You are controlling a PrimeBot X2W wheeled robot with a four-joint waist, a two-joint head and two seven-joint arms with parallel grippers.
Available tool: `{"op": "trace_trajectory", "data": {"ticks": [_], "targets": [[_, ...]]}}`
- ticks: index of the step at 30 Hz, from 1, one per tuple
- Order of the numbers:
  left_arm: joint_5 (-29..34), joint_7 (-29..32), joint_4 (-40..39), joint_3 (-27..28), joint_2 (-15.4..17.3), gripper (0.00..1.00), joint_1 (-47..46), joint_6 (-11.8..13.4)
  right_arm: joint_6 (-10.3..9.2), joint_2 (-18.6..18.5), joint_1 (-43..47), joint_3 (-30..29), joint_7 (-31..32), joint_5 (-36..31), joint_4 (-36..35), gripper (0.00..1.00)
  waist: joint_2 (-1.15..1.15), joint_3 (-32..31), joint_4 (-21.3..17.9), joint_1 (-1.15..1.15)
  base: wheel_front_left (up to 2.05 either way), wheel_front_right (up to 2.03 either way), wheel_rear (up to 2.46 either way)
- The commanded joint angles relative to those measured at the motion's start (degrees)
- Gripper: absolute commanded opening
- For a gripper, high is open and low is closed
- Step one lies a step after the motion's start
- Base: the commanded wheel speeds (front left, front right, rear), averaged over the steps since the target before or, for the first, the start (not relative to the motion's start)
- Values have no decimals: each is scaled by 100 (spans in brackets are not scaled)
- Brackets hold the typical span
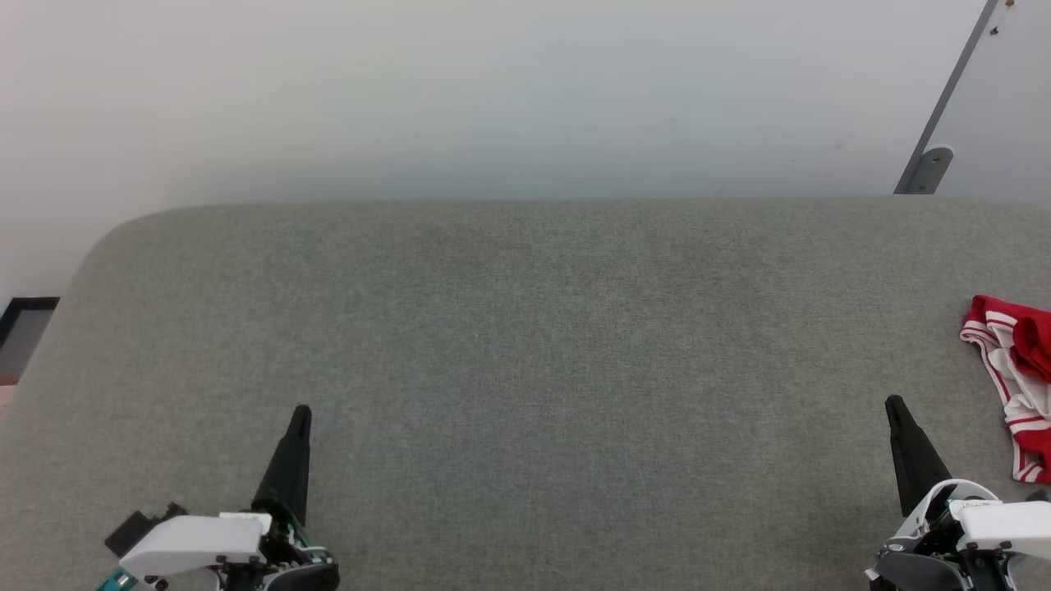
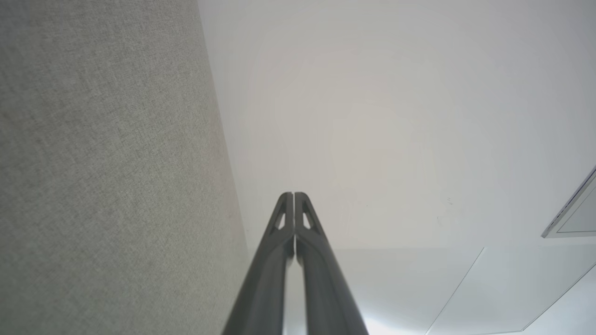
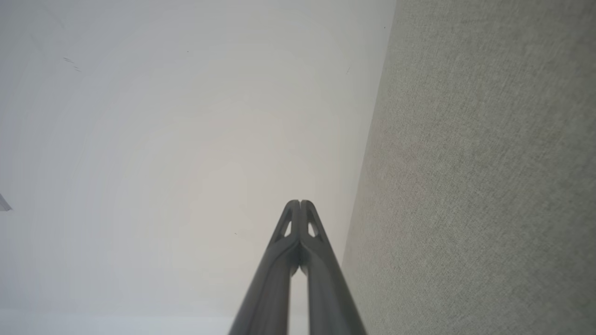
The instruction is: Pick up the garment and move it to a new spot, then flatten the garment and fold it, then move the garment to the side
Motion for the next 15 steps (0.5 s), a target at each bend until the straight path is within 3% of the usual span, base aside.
{"op": "trace_trajectory", "data": {"ticks": [1, 15], "targets": [[-20, 12, -8, 13, 2, 0, -60, 8, -8, 21, -10, 4, 14, 25, -13, 0, 0, 0, 0, 0, 0, 0, 0], [-20, 11, -8, 12, 2, 0, -60, 8, -8, 20, -10, 4, 13, 25, -13, 0, 0, 0, 0, 0, 0, 0, 0]]}}
